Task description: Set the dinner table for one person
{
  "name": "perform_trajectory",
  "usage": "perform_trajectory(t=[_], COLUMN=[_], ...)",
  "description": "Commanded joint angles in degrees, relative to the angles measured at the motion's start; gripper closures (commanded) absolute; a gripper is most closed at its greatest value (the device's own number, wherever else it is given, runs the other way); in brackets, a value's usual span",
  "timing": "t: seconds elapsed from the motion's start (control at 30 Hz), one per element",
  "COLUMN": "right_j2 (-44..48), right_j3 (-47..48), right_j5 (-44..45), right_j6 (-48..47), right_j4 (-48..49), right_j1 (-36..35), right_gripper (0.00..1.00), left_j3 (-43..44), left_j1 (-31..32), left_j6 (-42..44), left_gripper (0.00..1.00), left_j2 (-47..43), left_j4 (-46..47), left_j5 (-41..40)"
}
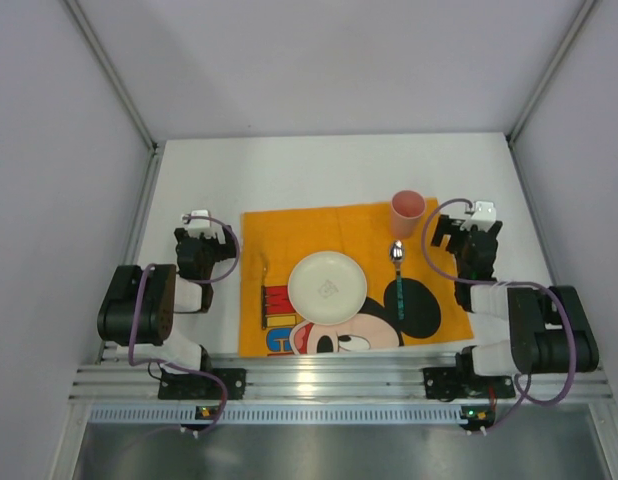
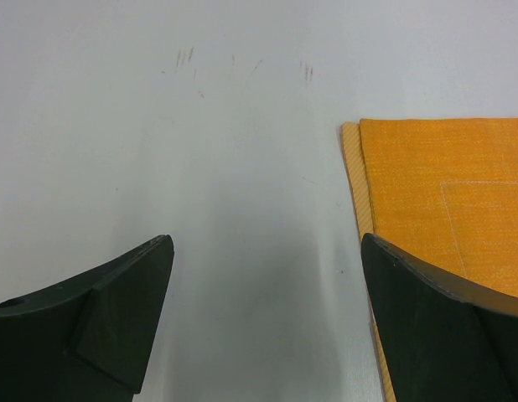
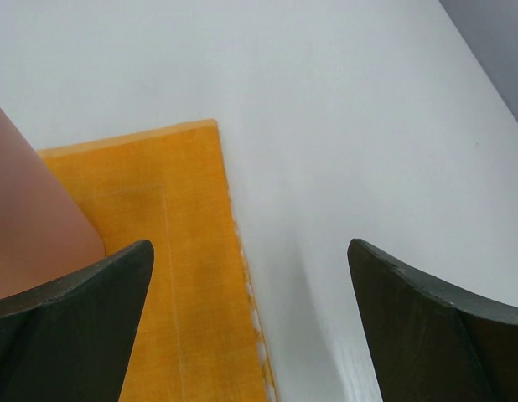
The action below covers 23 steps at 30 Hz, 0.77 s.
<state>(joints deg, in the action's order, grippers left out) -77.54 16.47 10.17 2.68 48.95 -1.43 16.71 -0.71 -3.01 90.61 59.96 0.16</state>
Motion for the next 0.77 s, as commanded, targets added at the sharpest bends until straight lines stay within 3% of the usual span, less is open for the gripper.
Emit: perform_trajectory(t=[0.0,0.03,0.1,0.13,0.73], right_j2=[-4.03,-3.59,-5.43,-4.82,-5.52], right_j3=[0.32,0.23,-2.32,-1.88,-1.79], right_j5=[-5.85,-5.26,-5.95,-5.87,-5.43], right_j6=[-2.24,-2.15,-3.98,-4.52,-4.44], right_j4=[12.58,11.01,18.88,15.86,17.23], right_j1=[0.12,0.11,-0.06,-0.32,-0.59], right_gripper=[0.00,0.00,0.00,0.00,0.00], left_j3=[0.96,0.96,0.96,1.04,0.96], left_j1=[0.10,0.10,0.01,0.09,0.10], left_j6=[0.28,0.37,0.37,0.28,0.37], left_gripper=[0.01,0.01,0.01,0.01,0.01], left_j2=[0.01,0.09,0.01,0.01,0.01], left_j4=[4.63,4.55,4.63,4.55,4.55], left_j5=[0.28,0.36,0.36,0.36,0.36])
